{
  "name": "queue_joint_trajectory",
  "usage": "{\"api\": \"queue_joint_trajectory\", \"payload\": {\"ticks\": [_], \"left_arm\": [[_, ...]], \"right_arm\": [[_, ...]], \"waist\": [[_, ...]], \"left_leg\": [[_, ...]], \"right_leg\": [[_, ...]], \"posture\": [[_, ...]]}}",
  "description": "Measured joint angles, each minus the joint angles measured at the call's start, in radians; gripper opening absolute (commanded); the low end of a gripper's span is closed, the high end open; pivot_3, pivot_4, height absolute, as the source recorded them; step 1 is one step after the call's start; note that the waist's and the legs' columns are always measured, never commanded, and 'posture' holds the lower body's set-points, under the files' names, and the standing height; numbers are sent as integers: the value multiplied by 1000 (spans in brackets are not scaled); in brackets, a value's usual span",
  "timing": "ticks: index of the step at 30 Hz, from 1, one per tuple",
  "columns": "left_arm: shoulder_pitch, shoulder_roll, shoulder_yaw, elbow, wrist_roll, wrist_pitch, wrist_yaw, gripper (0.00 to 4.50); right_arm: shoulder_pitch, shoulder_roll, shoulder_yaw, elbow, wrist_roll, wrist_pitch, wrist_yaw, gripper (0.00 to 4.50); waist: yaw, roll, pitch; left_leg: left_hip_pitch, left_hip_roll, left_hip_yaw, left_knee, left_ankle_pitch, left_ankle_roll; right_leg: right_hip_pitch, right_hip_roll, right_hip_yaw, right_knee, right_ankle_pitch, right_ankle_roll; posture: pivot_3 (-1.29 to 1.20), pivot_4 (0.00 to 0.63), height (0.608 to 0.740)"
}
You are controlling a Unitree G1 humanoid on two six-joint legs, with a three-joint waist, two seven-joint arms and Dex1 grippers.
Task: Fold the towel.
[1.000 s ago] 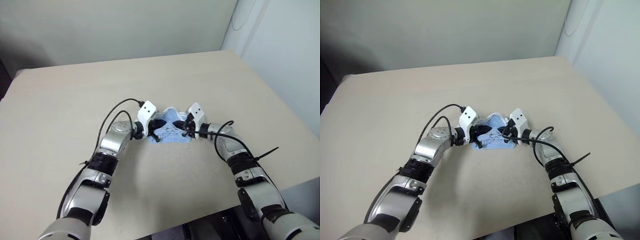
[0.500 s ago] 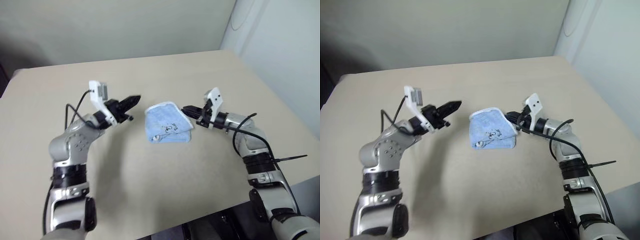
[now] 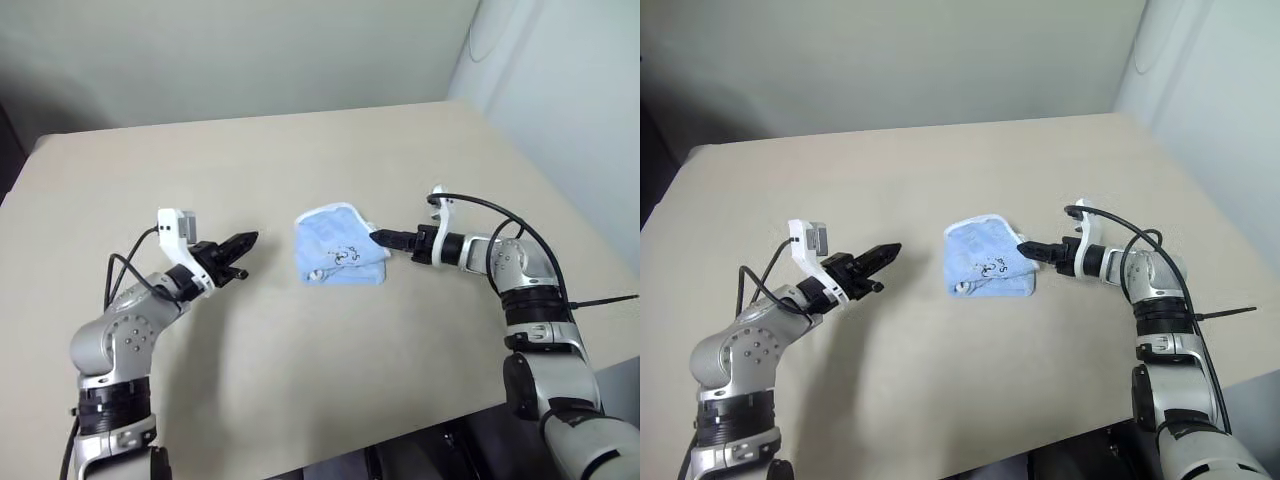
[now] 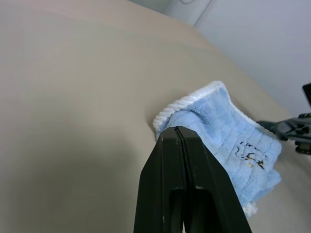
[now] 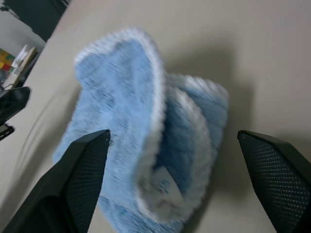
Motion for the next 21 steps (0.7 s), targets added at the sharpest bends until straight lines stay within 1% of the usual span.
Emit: {"api": "queue_joint_trajectory", "payload": {"ticks": [6,15,16,17,21], "left_arm": [[16,-4,5,-20,-17,0,23,0],[0,-10,-19,-20,-22,0,36,0],[-1,-10,-19,-20,-22,0,38,0],[-1,-11,-20,-20,-23,0,39,0],[3,-11,-19,-21,-25,-1,43,0]], "right_arm": [[-9,23,20,33,1,31,9,4472],[-52,140,38,69,7,66,14,4472],[-59,150,31,82,7,63,6,4101],[-63,158,23,95,6,60,-3,3930],[-64,166,-13,123,9,59,-28,2536]], "waist": [[-2,0,0],[-8,0,0],[-9,0,0],[-9,0,0],[-8,0,0]], "left_leg": [[0,0,0,0,0,0],[0,0,-1,0,0,0],[0,0,-1,0,0,0],[0,0,-1,0,0,0],[0,0,-1,-1,0,0]], "right_leg": [[0,0,0,0,0,0],[-1,0,0,0,0,0],[-1,0,0,0,0,0],[-1,0,0,0,0,0],[-1,0,0,0,0,-1]], "posture": [[0,150,740],[0,150,740],[0,150,740],[0,150,740],[0,150,740]]}}
